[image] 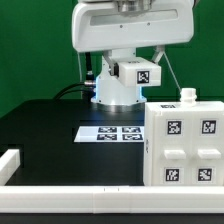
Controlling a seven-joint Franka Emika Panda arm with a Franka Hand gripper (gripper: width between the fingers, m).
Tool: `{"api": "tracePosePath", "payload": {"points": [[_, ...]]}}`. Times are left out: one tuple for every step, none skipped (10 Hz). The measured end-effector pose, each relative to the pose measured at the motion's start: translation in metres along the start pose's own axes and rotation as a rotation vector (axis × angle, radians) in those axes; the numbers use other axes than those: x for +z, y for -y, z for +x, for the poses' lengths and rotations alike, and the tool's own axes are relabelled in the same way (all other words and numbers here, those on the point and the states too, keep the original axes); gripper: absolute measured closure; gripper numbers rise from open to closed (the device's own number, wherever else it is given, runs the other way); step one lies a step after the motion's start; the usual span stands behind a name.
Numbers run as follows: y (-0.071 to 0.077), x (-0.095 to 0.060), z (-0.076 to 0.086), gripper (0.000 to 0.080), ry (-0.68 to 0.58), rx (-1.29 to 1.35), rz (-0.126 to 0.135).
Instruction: Assemble cabinet
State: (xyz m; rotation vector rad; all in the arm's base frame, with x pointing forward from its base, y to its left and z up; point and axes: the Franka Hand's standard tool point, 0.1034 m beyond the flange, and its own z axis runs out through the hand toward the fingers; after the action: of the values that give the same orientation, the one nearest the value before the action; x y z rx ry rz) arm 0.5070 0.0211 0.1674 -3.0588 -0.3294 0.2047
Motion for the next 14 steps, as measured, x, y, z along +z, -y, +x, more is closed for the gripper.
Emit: {"api": "tracePosePath", "payload": {"points": [[0.000,0.000,0.000,0.0255,0.000,-0.001,0.000],[0.000,0.000,0.000,0.0255,0.000,-0.001,0.000],[0.001,-0.001,0.001,0.0255,-0.002,-0.001,-0.002],[0.006,-0.012,0.013,0.0255,-0.023,-0.012,-0.026],[0.015,-0.028,0.035,0.0255,-0.053,-0.029,-0.033],[0.022,-0.038,0.057,0.0255,-0.067,-0.039,-0.034],[0.027,-0.043,0.070,0.0255,-0.065,-0.035,-0.033],[0.031,-0.045,0.074,0.0255,-0.066,-0.036,-0.033],[0.028,-0.042,0.072,0.0255,-0.064,-0.034,-0.032],[0.028,-0.041,0.072,0.0255,-0.062,-0.033,-0.032],[0.028,-0.041,0.072,0.0255,-0.061,-0.034,-0.032],[0.028,-0.040,0.071,0.0255,-0.060,-0.034,-0.032],[0.029,-0.039,0.072,0.0255,-0.059,-0.033,-0.032],[0.031,-0.040,0.079,0.0255,-0.065,-0.028,-0.031]]}}
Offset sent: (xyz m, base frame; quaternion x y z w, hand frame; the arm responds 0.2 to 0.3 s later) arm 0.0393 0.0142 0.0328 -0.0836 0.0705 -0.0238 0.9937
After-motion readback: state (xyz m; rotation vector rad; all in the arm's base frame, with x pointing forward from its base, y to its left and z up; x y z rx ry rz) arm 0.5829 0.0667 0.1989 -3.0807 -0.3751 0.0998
